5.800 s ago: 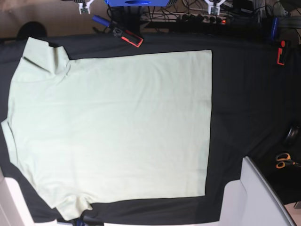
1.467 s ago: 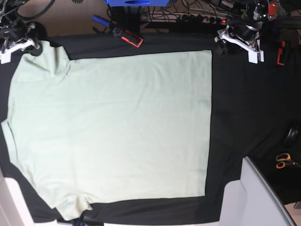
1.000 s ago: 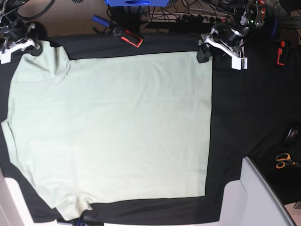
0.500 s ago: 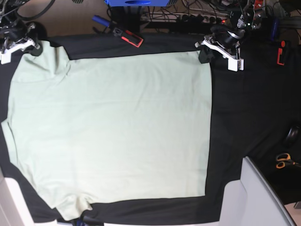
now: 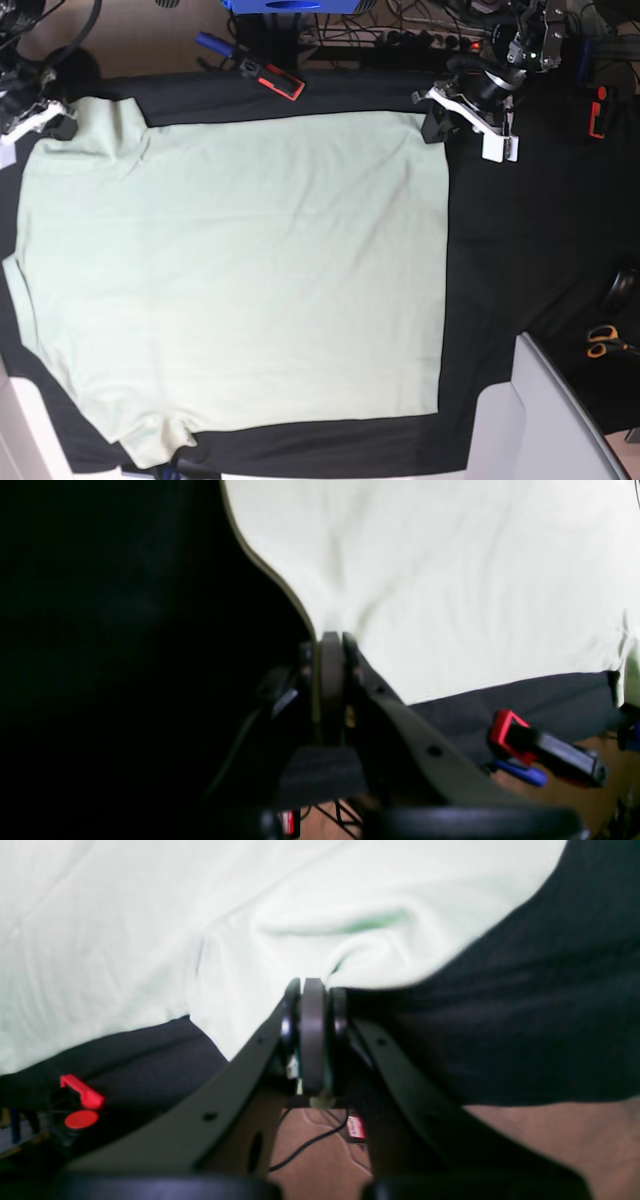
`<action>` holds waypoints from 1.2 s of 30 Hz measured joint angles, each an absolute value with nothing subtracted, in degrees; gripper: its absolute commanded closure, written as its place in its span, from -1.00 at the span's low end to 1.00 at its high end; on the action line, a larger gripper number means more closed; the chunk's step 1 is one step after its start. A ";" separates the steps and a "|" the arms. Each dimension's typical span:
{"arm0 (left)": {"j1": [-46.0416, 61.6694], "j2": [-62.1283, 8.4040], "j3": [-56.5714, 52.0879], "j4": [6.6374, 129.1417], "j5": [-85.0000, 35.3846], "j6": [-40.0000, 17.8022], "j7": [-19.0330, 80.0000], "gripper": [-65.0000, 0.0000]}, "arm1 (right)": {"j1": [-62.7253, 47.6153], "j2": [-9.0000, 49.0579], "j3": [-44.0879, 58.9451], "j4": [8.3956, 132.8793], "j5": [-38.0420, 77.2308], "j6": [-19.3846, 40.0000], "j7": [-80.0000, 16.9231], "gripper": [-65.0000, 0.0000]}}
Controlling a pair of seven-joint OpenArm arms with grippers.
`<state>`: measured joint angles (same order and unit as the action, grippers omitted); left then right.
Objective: Fold the T-shirt properly
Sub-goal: 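Lift the shoulder edge with both grippers and fold it toward the hem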
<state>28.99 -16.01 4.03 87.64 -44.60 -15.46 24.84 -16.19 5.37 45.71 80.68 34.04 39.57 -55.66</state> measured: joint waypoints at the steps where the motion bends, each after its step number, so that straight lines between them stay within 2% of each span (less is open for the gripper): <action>1: 29.12 -15.90 4.03 87.61 -44.62 -15.49 24.86 1.00 | -15.77 5.56 45.71 81.01 34.09 39.55 -56.18 1.00; 8: 27.51 -15.88 4.03 87.59 -44.47 -15.46 25.56 1.00 | -9.82 8.23 45.56 81.82 34.15 39.66 -60.75 1.00; 11: 25.71 -15.75 2.98 87.59 -44.47 -15.49 28.25 1.00 | -7.97 9.23 45.52 81.80 34.04 36.56 -61.08 1.00; 18: 21.17 -14.96 -1.61 87.48 -44.42 -15.49 32.93 1.00 | -2.87 11.75 41.41 81.28 34.00 34.54 -61.32 1.00; 26: 15.59 -14.72 -1.08 86.70 -44.47 -15.46 35.62 1.00 | 3.62 13.37 37.63 71.81 33.67 32.91 -60.75 1.00; 36: 9.98 -13.63 -1.19 79.40 -44.03 -15.25 35.94 1.00 | 10.87 17.41 29.80 58.46 33.76 32.53 -52.93 1.00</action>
<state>9.98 -13.63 -1.19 79.40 -44.03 -15.25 35.94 10.87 17.41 29.80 58.46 33.76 32.53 -52.93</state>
